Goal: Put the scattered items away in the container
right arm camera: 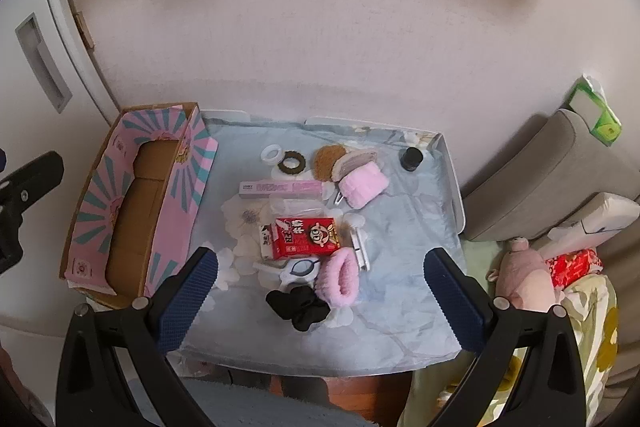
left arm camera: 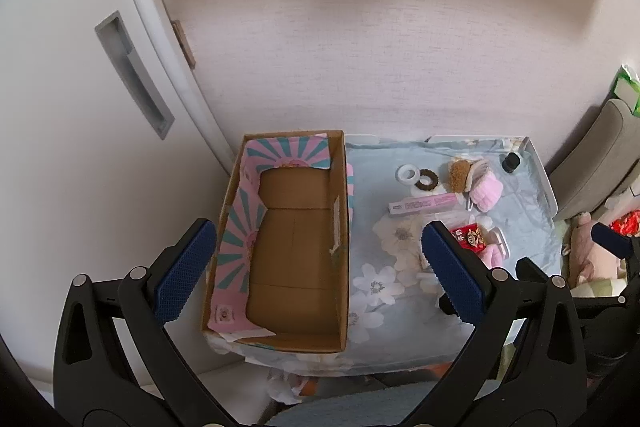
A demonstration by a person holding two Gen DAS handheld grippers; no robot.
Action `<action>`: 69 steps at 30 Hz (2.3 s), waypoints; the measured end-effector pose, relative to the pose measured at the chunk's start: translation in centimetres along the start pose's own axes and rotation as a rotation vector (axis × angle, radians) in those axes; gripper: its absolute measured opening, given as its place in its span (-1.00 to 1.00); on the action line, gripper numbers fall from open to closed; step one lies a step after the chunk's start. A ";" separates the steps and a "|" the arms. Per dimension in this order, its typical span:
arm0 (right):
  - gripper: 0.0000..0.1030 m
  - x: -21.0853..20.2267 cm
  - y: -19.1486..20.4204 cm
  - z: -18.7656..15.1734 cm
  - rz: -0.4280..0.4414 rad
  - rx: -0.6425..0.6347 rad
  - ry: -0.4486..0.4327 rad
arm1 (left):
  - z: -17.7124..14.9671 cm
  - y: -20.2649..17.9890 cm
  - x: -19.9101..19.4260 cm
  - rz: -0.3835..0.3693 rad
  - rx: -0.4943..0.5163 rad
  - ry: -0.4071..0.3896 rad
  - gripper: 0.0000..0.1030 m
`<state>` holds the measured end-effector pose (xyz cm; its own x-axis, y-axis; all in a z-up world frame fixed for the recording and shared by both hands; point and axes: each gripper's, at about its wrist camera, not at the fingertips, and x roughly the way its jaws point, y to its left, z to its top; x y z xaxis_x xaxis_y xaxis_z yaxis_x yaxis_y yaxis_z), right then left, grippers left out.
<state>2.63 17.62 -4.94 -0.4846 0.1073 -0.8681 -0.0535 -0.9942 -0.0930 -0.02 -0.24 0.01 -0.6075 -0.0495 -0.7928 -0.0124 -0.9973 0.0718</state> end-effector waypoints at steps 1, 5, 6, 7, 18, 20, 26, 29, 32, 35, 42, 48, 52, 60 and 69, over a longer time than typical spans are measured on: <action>0.99 0.1 0.0 0.0 0.008 0.003 0.005 | 0.0 -0.1 0.0 0.002 0.002 -0.002 0.99; 0.99 0.3 -0.1 -0.1 0.010 0.001 0.015 | -0.1 -0.4 -0.2 0.019 0.002 -0.015 0.99; 0.99 0.3 -0.1 0.0 0.009 0.001 0.016 | -0.1 -0.3 -0.2 0.020 0.003 -0.016 0.99; 0.99 0.3 -0.2 -0.1 0.011 0.001 0.015 | -0.1 -0.4 -0.2 0.019 0.003 -0.016 0.99; 0.99 0.0 -0.1 -0.2 0.034 -0.001 0.009 | -0.4 -0.7 -0.5 0.015 0.009 -0.029 0.99; 0.99 -0.2 0.0 -0.2 0.026 -0.008 0.005 | -0.4 -0.7 -0.5 0.013 0.010 -0.030 0.99; 0.99 -0.4 0.1 -0.2 0.019 -0.012 0.004 | -0.5 -0.7 -0.7 0.004 0.015 -0.033 0.99; 0.99 -0.5 0.0 -0.4 0.020 -0.007 0.008 | -0.5 -0.8 -0.7 0.003 0.018 -0.036 0.99; 0.99 -0.6 -0.1 -0.6 0.021 -0.003 0.010 | -0.5 -0.8 -0.9 0.002 0.021 -0.039 0.99; 0.99 -0.5 -0.2 -0.6 0.020 -0.005 0.010 | -0.5 -0.9 -1.0 0.002 0.023 -0.041 0.99; 0.99 -0.5 -0.2 -0.8 0.021 0.001 0.016 | -0.4 -0.9 -1.0 0.001 0.025 -0.040 0.99; 0.99 -0.3 0.0 -0.7 0.021 0.005 0.024 | -0.5 -0.9 -1.1 0.001 0.026 -0.041 0.99; 0.99 -0.2 0.0 -0.6 0.021 0.005 0.025 | -0.6 -0.8 -1.1 -0.001 0.026 -0.038 0.99; 0.99 0.1 -0.3 -0.6 0.014 0.013 0.034 | -0.9 -0.5 -0.5 -0.014 0.025 -0.024 0.99; 0.99 -1.2 -2.9 -0.1 0.056 0.038 -0.043 | -1.0 0.1 -0.2 -0.045 -0.001 -0.028 0.99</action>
<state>3.47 20.36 -3.74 -0.5249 0.0519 -0.8496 -0.0581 -0.9980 -0.0251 0.87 -0.36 -0.40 -0.6284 -0.0033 -0.7778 -0.0394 -0.9986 0.0360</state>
